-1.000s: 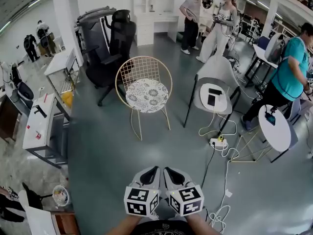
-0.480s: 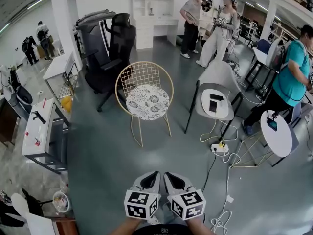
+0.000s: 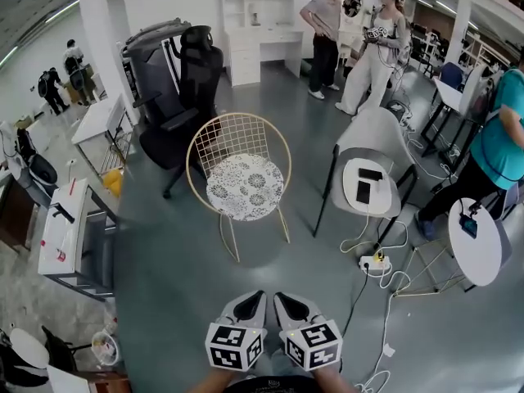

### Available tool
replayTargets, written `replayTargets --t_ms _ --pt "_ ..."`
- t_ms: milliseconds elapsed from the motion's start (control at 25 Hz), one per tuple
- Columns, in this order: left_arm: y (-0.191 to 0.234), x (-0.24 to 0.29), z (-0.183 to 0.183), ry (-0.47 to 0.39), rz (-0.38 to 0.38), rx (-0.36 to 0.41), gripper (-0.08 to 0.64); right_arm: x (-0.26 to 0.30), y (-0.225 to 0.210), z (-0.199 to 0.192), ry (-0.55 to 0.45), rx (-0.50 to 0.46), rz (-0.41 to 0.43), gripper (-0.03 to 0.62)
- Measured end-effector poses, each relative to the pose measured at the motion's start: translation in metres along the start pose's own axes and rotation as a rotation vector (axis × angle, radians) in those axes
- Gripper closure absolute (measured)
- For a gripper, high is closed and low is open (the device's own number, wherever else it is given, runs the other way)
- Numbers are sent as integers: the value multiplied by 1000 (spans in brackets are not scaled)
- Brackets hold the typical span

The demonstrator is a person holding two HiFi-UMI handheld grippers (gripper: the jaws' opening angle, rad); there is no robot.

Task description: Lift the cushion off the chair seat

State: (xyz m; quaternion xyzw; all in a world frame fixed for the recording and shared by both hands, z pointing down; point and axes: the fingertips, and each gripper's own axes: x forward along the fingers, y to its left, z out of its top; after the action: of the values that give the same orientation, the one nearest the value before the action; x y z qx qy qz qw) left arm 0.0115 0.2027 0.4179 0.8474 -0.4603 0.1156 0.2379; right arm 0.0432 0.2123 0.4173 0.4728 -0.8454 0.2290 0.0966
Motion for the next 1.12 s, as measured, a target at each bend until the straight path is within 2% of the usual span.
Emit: replayTargets --t_ms 280,560,880,1120 --pt "-7 70 32 13 18 -6 561 32 -63 38 -3 -2 35 597" --pt "-2 103 47 23 70 -7 561 53 -93 57 12 -6 80 597" --pt "11 122 59 20 68 -20 561 74 -103 62 32 -2 98 597" --pt "39 150 62 26 34 -63 561 103 -112 66 48 -5 81 597"
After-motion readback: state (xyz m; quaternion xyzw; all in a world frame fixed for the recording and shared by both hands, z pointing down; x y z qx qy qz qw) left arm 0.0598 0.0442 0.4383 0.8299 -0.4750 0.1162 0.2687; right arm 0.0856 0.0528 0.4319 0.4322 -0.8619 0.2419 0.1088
